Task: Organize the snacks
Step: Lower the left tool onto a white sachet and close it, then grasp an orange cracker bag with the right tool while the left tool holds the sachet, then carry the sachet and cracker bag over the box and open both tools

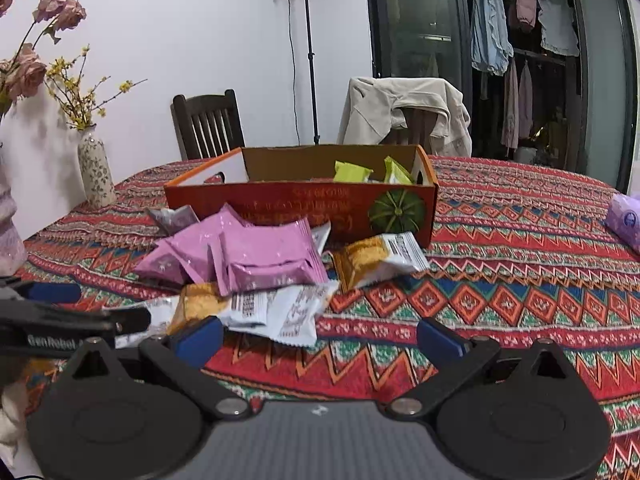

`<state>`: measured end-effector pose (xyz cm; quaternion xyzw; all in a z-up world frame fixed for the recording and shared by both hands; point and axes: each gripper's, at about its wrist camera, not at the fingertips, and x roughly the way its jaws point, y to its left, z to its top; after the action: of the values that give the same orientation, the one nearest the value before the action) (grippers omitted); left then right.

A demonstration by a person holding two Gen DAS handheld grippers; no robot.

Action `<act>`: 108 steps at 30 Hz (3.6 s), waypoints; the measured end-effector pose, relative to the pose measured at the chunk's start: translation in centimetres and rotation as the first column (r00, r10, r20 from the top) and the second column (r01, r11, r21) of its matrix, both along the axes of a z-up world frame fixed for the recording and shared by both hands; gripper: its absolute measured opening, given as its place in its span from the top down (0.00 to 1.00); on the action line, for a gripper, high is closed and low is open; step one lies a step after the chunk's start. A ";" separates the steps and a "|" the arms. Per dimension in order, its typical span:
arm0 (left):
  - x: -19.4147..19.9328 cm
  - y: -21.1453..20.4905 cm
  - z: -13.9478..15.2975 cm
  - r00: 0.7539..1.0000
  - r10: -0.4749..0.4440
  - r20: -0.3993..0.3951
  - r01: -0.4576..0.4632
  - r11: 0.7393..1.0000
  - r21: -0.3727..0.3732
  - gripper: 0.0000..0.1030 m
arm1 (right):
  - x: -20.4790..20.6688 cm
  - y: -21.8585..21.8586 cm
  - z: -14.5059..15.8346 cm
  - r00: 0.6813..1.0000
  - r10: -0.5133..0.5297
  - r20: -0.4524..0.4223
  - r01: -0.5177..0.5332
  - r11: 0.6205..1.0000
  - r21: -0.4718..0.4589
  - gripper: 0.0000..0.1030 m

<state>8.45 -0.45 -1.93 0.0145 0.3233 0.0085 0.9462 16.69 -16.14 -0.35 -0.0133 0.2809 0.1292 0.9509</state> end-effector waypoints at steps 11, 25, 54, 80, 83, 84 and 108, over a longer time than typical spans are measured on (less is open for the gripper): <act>2.5 0.8 -1.0 0.999 -0.004 -0.047 0.002 0.999 -0.041 0.00 | 0.0 0.0 -0.5 1.000 0.003 -0.013 -0.003 1.000 0.003 0.00; 0.6 2.3 -0.5 0.999 -0.043 0.028 0.044 0.997 -0.059 0.40 | 0.4 0.5 -1.1 0.999 0.005 -0.035 -0.006 1.000 -0.008 0.00; 1.1 6.0 -0.9 0.999 0.002 0.034 0.000 0.997 -0.076 0.45 | 0.9 3.2 -1.2 0.997 0.070 -0.030 -0.070 0.997 -0.021 0.00; -1.6 8.5 0.0 0.984 0.099 0.151 -0.074 0.984 -0.163 0.46 | 5.2 12.9 -2.5 0.981 0.166 -0.095 -0.181 0.969 -0.168 0.12; -1.7 8.4 0.0 0.984 0.095 0.152 -0.069 0.984 -0.166 0.46 | 4.8 12.7 -2.4 0.980 0.177 -0.094 -0.190 0.970 -0.154 0.25; -1.7 8.3 0.0 0.984 0.094 0.152 -0.069 0.984 -0.167 0.46 | 4.6 12.6 -2.3 0.978 0.184 -0.095 -0.197 0.969 -0.147 0.31; -2.7 6.7 3.5 0.969 0.084 0.234 -0.047 0.986 -0.160 0.46 | 0.4 9.5 1.6 0.976 0.212 0.042 -0.210 0.976 -0.061 0.49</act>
<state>5.78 6.27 1.58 -0.0703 0.2067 0.0165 0.9757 17.12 -6.60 1.22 -0.0729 0.2583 0.2212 0.9376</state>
